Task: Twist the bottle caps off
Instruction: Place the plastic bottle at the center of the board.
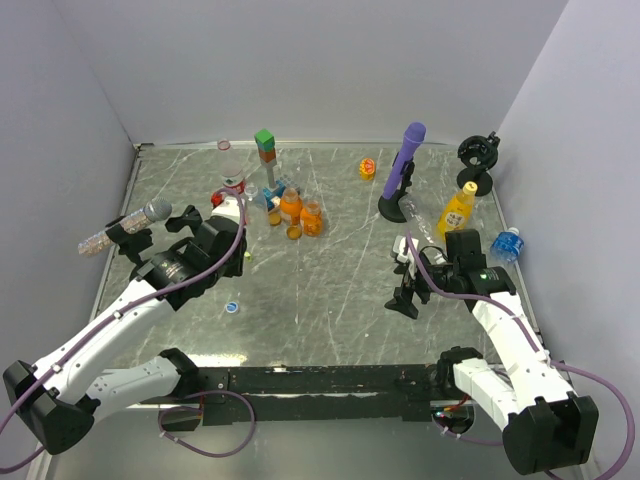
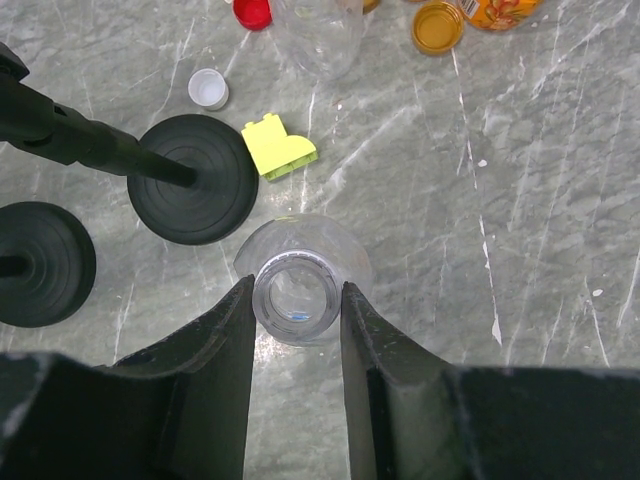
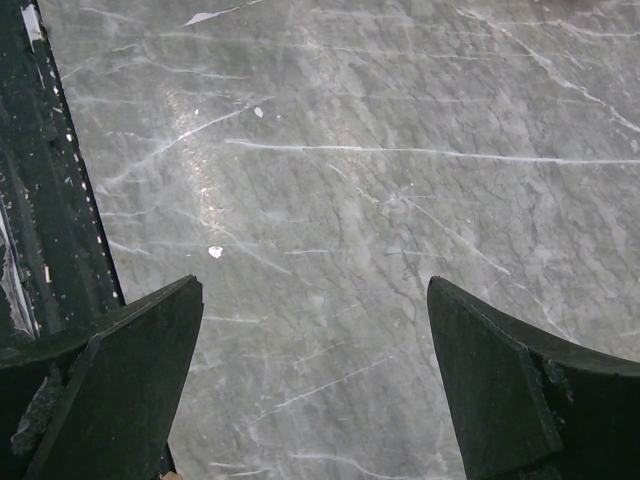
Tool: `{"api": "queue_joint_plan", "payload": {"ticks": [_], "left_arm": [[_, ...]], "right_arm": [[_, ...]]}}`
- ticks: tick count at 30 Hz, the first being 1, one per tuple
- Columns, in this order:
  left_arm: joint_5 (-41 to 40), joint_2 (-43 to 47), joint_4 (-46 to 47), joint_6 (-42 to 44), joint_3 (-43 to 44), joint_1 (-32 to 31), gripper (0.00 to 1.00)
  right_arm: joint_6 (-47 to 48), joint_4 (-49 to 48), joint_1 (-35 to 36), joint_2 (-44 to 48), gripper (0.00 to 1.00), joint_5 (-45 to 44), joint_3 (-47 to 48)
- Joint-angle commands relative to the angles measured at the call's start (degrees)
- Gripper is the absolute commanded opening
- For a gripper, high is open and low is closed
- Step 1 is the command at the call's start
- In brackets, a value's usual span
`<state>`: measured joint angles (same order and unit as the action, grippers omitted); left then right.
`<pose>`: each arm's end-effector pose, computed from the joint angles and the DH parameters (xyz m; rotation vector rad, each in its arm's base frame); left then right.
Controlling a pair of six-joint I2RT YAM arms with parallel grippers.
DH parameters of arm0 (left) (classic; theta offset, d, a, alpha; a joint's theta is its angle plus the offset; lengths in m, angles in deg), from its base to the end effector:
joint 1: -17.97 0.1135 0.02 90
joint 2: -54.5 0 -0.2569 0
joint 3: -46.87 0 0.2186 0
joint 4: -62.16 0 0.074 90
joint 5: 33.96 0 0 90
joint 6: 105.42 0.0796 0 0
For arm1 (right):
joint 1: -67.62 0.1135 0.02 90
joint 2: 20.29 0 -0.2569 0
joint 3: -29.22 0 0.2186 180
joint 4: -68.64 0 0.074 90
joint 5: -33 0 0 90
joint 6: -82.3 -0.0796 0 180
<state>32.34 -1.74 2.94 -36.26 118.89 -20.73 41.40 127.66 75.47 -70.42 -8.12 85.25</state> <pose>0.1716 -0.0965 0.2855 0.1482 2.2479 -0.0707 0.1390 0.0797 0.2321 -1.3279 1.7563 0.6703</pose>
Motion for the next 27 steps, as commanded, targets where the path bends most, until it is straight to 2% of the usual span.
{"api": "queue_joint_plan", "payload": {"ticks": [1,7,20,25,27], "left_arm": [[0.2,-0.2,-1.3,-1.7,1.2,0.5,0.43],[-0.3,0.0,-3.0,-2.9,3.2,0.5,0.65],[-2.3,1.1,-5.7,-4.4,8.1,0.6,0.99],[-0.5,4.6,-3.5,-3.7,9.7,0.5,0.97],[1.4,7.1,0.0,-2.9,9.3,0.5,0.96]], "right_arm": [[0.6,-1.3,0.1,1.1,1.00,0.2,-0.3],[0.6,-1.3,0.1,1.0,1.00,0.2,-0.3],[0.3,-1.3,0.1,1.1,0.99,-0.2,-0.2],[0.1,-1.2,-0.1,1.7,0.99,0.4,0.1],[0.2,-1.2,-0.4,2.1,0.99,0.6,0.2]]}}
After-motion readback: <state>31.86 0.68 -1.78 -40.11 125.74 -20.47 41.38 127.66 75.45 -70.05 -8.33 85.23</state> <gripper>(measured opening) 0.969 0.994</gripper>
